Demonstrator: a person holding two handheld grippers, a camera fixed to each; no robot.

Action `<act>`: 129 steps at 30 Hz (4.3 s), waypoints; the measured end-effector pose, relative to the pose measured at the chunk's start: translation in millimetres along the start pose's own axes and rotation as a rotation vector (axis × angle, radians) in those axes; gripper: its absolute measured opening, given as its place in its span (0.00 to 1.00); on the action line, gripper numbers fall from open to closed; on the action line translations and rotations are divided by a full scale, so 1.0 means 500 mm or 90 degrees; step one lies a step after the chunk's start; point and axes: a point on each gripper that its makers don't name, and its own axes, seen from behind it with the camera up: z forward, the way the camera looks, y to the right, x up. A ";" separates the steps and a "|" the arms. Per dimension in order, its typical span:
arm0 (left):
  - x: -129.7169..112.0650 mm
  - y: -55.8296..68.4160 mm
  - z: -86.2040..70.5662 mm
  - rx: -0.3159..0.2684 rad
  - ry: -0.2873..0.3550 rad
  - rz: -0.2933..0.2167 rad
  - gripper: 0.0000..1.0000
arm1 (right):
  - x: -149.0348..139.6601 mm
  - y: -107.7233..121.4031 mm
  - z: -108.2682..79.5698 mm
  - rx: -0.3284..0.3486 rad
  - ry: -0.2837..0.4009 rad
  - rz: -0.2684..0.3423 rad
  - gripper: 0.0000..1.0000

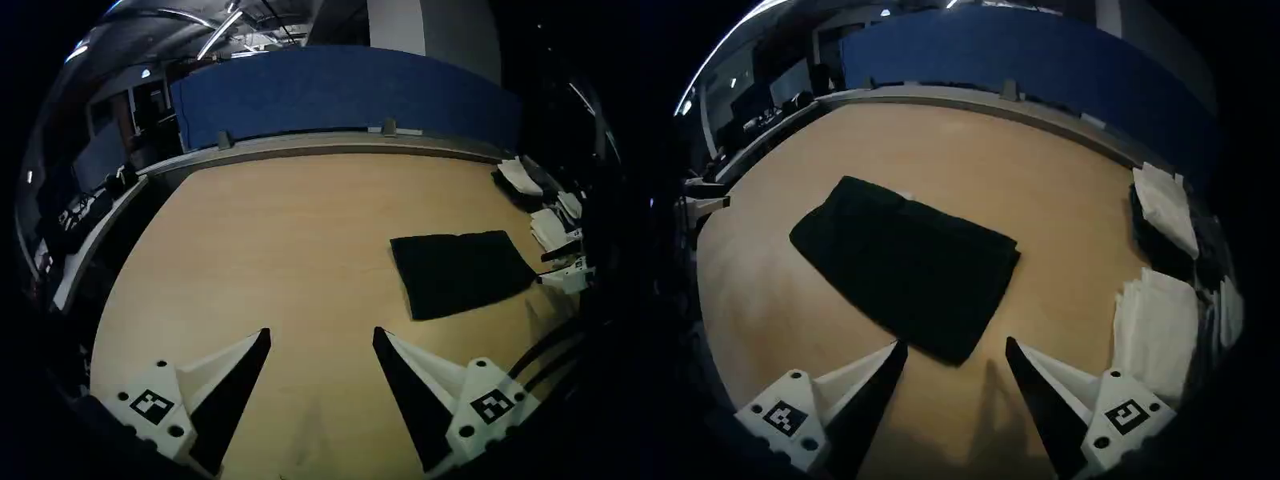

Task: Fold towel

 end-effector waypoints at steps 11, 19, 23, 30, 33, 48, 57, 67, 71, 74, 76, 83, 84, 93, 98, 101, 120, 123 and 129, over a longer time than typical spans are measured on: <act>-0.041 -0.053 -0.029 0.032 -0.011 -0.016 0.95 | -0.033 0.000 0.038 0.015 -0.041 0.001 0.64; -0.055 -0.077 -0.036 0.044 -0.015 -0.014 0.95 | -0.042 -0.007 0.045 0.022 -0.054 0.004 0.31; -0.058 -0.082 -0.037 0.045 -0.017 -0.015 0.95 | -0.044 -0.008 0.046 0.021 -0.057 0.002 0.17; -0.061 -0.092 -0.034 0.049 -0.020 -0.016 0.95 | -0.040 -0.005 0.046 0.021 -0.054 0.010 0.06; -0.062 -0.095 -0.034 0.050 -0.020 -0.016 0.95 | -0.038 -0.005 0.046 0.021 -0.054 0.010 0.05; -0.052 -0.107 -0.039 0.049 -0.015 -0.020 0.95 | 0.059 -0.025 0.012 0.018 -0.015 -0.049 0.05; -0.039 -0.124 -0.047 0.051 -0.002 -0.030 0.95 | 0.180 -0.071 0.006 0.033 0.026 -0.096 0.05; -0.039 -0.140 -0.056 0.049 0.007 -0.044 0.95 | 0.242 -0.115 0.020 0.048 0.035 -0.137 0.04; -0.040 -0.146 -0.059 0.050 0.011 -0.048 0.95 | 0.261 -0.139 0.028 0.057 0.035 -0.153 0.04; -0.041 -0.152 -0.062 0.051 0.014 -0.053 0.95 | 0.275 -0.170 0.041 0.071 0.035 -0.169 0.04; -0.042 -0.158 -0.064 0.053 0.016 -0.056 0.95 | 0.283 -0.196 0.055 0.082 0.034 -0.180 0.04; -0.049 -0.174 -0.071 0.060 0.021 -0.070 0.95 | 0.286 -0.309 0.119 0.135 0.018 -0.208 0.04; -0.051 -0.175 -0.071 0.060 0.022 -0.071 0.95 | 0.282 -0.325 0.130 0.143 0.013 -0.211 0.04; -0.069 -0.176 -0.074 0.058 0.022 -0.086 0.95 | 0.205 -0.411 0.212 0.190 -0.051 -0.210 0.04; -0.074 -0.181 -0.070 0.059 0.021 -0.092 0.95 | 0.199 -0.414 0.214 0.192 -0.054 -0.209 0.05; -0.074 -0.184 -0.069 0.059 0.020 -0.093 0.95 | 0.203 -0.409 0.209 0.190 -0.053 -0.207 0.07; -0.069 -0.179 -0.069 0.059 0.017 -0.086 0.95 | 0.208 -0.290 0.102 0.110 0.013 -0.168 0.82; -0.066 -0.178 -0.069 0.059 0.017 -0.085 0.95 | 0.187 -0.262 0.096 0.091 0.008 -0.153 0.82; -0.061 -0.176 -0.069 0.059 0.019 -0.085 0.95 | 0.165 -0.250 0.097 0.086 0.004 -0.128 0.82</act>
